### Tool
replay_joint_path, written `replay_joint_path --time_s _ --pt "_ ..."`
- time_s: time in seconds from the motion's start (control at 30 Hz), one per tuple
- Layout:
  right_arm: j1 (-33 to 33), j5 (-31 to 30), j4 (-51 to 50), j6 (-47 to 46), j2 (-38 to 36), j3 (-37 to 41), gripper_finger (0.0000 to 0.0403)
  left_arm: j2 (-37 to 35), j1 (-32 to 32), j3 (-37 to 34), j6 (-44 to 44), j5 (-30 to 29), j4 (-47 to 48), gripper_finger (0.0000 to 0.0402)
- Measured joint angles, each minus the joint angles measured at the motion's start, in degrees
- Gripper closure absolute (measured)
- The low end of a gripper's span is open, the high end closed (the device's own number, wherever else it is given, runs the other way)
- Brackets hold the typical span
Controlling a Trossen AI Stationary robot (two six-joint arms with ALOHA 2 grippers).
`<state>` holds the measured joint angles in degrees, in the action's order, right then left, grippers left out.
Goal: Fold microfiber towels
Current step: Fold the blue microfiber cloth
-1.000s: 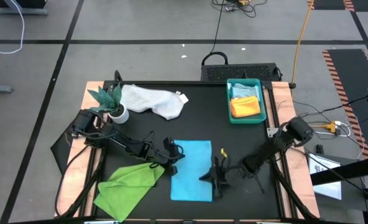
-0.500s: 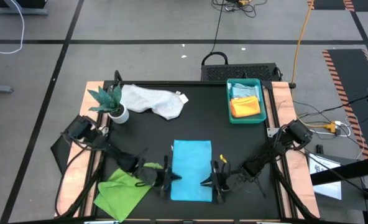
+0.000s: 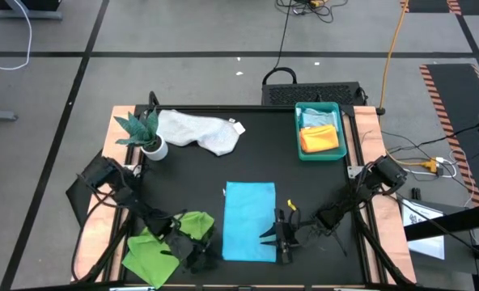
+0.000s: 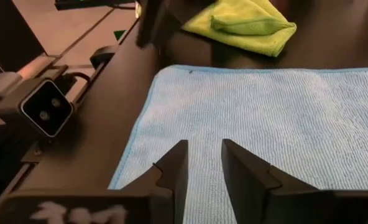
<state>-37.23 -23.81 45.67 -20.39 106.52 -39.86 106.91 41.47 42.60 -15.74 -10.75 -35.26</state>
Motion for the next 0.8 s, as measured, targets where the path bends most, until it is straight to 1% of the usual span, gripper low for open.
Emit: replay_joint_path --time_s 0.07,0.13,0.2,0.3,0.53,0.7,0.8 --pt "0.05 0.02 0.37 0.03 0.0 -0.02 0.031 1.82 -0.02 0.71 -0.45 -1.86 0.19 0.0209" --pt "0.35 0.02 0.42 0.03 0.0 -0.02 0.031 3.26 -0.16 1.99 -1.79 -3.03 1.18 0.0205" --pt "0.46 -0.01 0.44 0.03 0.0 -0.02 0.031 4.83 -0.65 3.85 -3.27 -3.42 2.59 0.021" --pt "0.5 -0.05 0.86 0.03 0.0 -0.02 0.0309 6.35 -1.45 6.48 -3.19 -5.34 6.25 0.0226" --pt "-0.9 0.07 0.97 0.16 -0.34 0.0 0.0309 6.65 -4.67 8.57 0.49 -5.92 10.21 0.0282" --pt "-3.25 -0.18 0.85 2.39 -2.95 0.0 0.0309 6.49 -5.51 8.53 2.74 -4.91 10.51 0.0339" --pt "-4.97 -3.06 0.94 4.89 -4.6 -0.01 0.0309 6.49 -5.48 8.51 5.24 -4.82 10.48 0.038"
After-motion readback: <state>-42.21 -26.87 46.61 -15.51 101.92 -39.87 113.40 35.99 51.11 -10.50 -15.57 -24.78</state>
